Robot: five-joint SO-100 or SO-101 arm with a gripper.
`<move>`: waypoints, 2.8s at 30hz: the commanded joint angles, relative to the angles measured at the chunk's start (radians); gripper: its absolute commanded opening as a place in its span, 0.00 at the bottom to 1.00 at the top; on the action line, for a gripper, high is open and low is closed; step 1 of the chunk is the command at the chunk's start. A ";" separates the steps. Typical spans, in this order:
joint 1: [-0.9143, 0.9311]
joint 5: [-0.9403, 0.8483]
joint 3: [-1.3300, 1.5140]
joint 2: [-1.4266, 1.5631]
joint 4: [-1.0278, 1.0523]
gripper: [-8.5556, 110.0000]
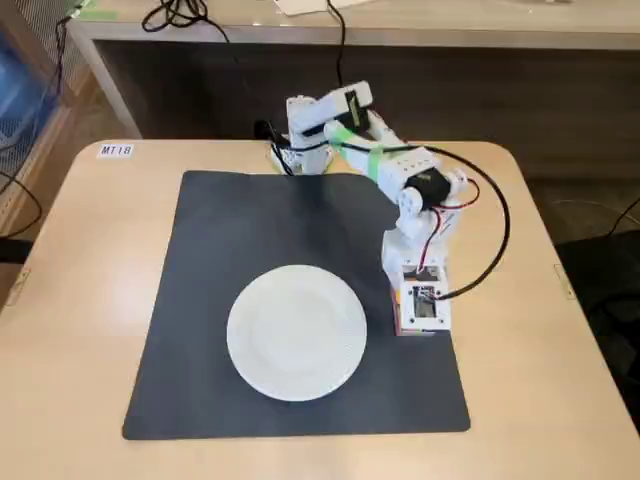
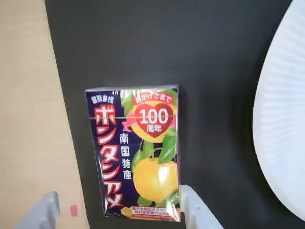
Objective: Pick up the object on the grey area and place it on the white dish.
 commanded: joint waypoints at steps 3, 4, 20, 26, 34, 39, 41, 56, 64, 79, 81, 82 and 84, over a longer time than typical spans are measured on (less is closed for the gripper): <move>0.012 -0.025 -0.104 -0.006 0.015 0.37; 0.014 -0.031 -0.104 -0.011 0.015 0.37; 0.000 -0.064 -0.204 -0.199 0.014 0.30; -0.012 -0.054 -0.284 -0.273 0.014 0.25; -0.009 -0.035 -0.298 -0.218 0.021 0.22; 0.005 -0.026 -0.298 -0.115 0.028 0.22; 0.012 -0.020 -0.296 -0.064 0.028 0.22; 0.291 0.206 -0.172 0.262 0.032 0.20; 0.436 0.615 -0.118 0.259 0.032 0.18; 0.500 1.055 0.360 0.325 0.032 0.18; 0.499 1.077 0.434 0.327 0.032 0.18; 0.495 1.091 0.468 0.324 0.032 0.19; 0.486 1.098 0.517 0.319 0.032 0.26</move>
